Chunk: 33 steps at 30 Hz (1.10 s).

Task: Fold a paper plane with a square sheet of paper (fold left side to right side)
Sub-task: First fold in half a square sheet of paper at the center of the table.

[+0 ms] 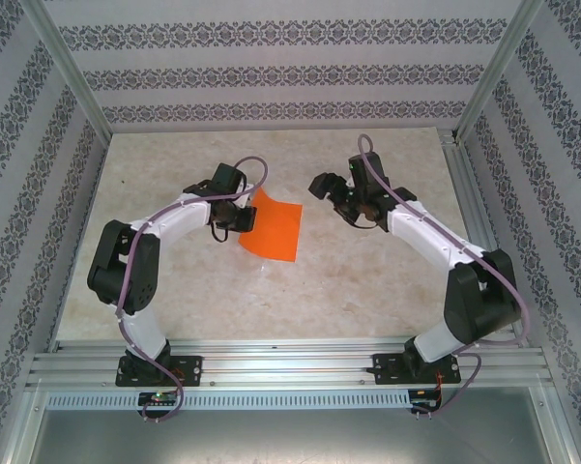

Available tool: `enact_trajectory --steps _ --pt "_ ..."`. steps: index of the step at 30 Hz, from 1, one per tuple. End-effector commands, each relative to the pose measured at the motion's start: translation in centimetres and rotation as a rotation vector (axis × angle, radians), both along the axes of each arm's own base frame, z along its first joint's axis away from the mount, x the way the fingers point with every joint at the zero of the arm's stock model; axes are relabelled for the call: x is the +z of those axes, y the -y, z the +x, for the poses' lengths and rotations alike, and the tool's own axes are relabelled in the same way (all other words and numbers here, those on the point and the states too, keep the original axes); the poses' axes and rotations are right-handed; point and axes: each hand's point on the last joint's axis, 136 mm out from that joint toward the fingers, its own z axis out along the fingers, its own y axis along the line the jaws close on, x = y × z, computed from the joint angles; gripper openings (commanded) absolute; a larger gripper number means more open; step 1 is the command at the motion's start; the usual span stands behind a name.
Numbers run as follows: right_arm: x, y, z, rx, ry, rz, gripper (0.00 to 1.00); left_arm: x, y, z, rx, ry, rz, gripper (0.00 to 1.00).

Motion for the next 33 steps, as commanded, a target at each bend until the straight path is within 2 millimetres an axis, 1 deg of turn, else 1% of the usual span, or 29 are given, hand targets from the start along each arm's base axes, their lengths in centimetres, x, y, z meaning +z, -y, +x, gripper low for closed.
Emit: enact_trajectory --steps 1,3,6,9,10,11,17,22,26,28,30,33 --pt "0.8 -3.2 2.5 -0.014 -0.034 0.139 0.76 2.5 0.2 -0.4 -0.131 0.096 0.095 0.0" --pt "1.1 -5.0 3.4 -0.005 -0.036 0.176 0.74 2.8 0.6 -0.5 -0.159 0.113 0.103 0.0" --pt "0.8 -6.9 4.4 -0.014 -0.063 0.211 0.73 3.0 0.7 -0.2 -0.169 0.137 0.141 0.0" --pt "-0.2 -8.6 5.5 -0.025 -0.099 0.235 0.69 3.3 1.0 -0.1 -0.175 0.151 0.163 0.0" --pt "-0.2 -8.9 5.7 -0.024 -0.102 0.238 0.68 3.4 1.1 -0.1 -0.177 0.155 0.162 0.0" --pt "-0.8 -9.4 5.9 -0.022 -0.122 0.231 0.67 3.4 1.2 -0.1 -0.178 0.156 0.162 0.0" --pt "-2.5 -12.2 6.9 0.017 -0.172 0.213 0.64 3.2 1.8 -0.2 -0.193 0.158 0.177 0.0" --pt "-3.8 -13.2 7.3 0.034 -0.201 0.181 0.62 3.3 2.2 -0.2 -0.201 0.168 0.195 0.0" --pt "-4.8 -13.3 7.4 0.035 -0.218 0.163 0.57 3.3 2.4 -0.1 -0.2 0.177 0.199 0.0" --pt "-5.2 -13.3 7.3 0.04 -0.224 0.158 0.5 3.2 2.5 -0.1 -0.203 0.175 0.201 0.0" --pt "-5.4 -13.4 7.2 0.046 -0.233 0.156 0.4 3.1 2.5 -0.2 -0.205 0.17 0.209 0.0" --pt "-5.3 -13.3 7.0 0.059 -0.225 0.147 0.31 3.0 2.4 -0.2 -0.203 0.169 0.217 0.0"
